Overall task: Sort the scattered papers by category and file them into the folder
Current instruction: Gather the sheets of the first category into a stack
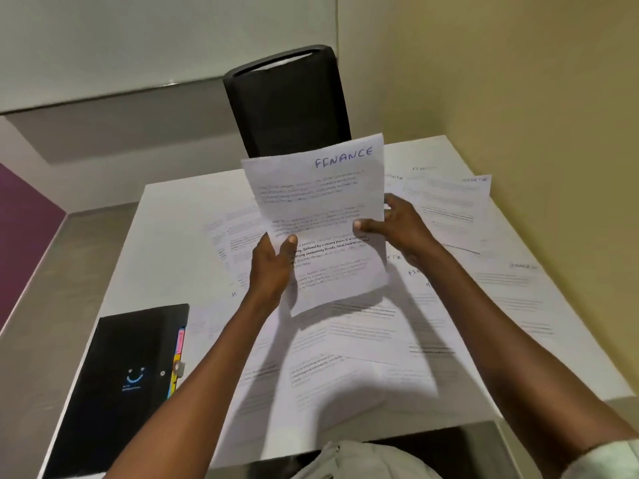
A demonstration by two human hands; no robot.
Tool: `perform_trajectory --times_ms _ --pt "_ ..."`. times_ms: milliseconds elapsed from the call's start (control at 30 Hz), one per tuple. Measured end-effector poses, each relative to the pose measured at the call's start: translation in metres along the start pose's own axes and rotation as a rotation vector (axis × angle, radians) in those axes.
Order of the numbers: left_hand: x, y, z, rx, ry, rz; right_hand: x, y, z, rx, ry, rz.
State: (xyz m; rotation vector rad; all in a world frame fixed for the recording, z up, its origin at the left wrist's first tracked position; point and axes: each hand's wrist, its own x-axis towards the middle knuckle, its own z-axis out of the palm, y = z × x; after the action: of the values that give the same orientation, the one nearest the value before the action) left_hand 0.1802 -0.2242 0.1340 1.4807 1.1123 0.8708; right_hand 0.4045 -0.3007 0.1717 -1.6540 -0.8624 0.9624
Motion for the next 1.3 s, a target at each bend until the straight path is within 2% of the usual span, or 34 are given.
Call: perform_trajectory --times_ms 167,300,400,467,567,733,833,900,1033,1133,1300 --pt "-0.015 -0.008 0.021 -0.041 0.110 -0.018 -0.016 0.040 0.024 -0.075 0.208 -0.144" --pt "-0.034 -0.022 0.030 -0.053 0.184 -0.068 -0.031 0.065 0.034 -0.023 0.272 -0.168" --pt "-0.048 -0.054 0.034 -0.025 0.127 -0.184 -0.044 0.108 0.048 0.042 0.229 -0.057" --pt "-0.056 -0.080 0.034 0.006 0.070 -0.271 -0.051 0.144 0.060 -0.004 0.186 0.047" --pt "-0.057 -0.103 0.034 0.046 0.024 -0.337 -0.057 0.180 0.073 -0.035 0.208 0.061" --pt "-0.040 -0.104 0.026 0.113 -0.049 -0.257 -0.050 0.177 0.080 -0.068 0.268 0.033" --pt "-0.028 -0.100 0.012 0.150 -0.068 -0.206 -0.043 0.165 0.080 -0.114 0.206 0.070" --pt "-0.015 -0.097 0.003 0.191 -0.061 -0.194 -0.036 0.161 0.071 -0.129 0.178 0.134" --pt "0.003 -0.083 -0.011 0.210 -0.039 -0.178 -0.025 0.166 0.029 -0.268 0.370 0.197" --pt "0.010 -0.078 -0.015 0.159 -0.009 -0.248 -0.012 0.170 -0.014 -0.425 0.448 0.180" --pt "0.012 -0.080 -0.012 0.134 0.092 -0.318 0.027 0.183 -0.071 -0.580 0.405 0.188"
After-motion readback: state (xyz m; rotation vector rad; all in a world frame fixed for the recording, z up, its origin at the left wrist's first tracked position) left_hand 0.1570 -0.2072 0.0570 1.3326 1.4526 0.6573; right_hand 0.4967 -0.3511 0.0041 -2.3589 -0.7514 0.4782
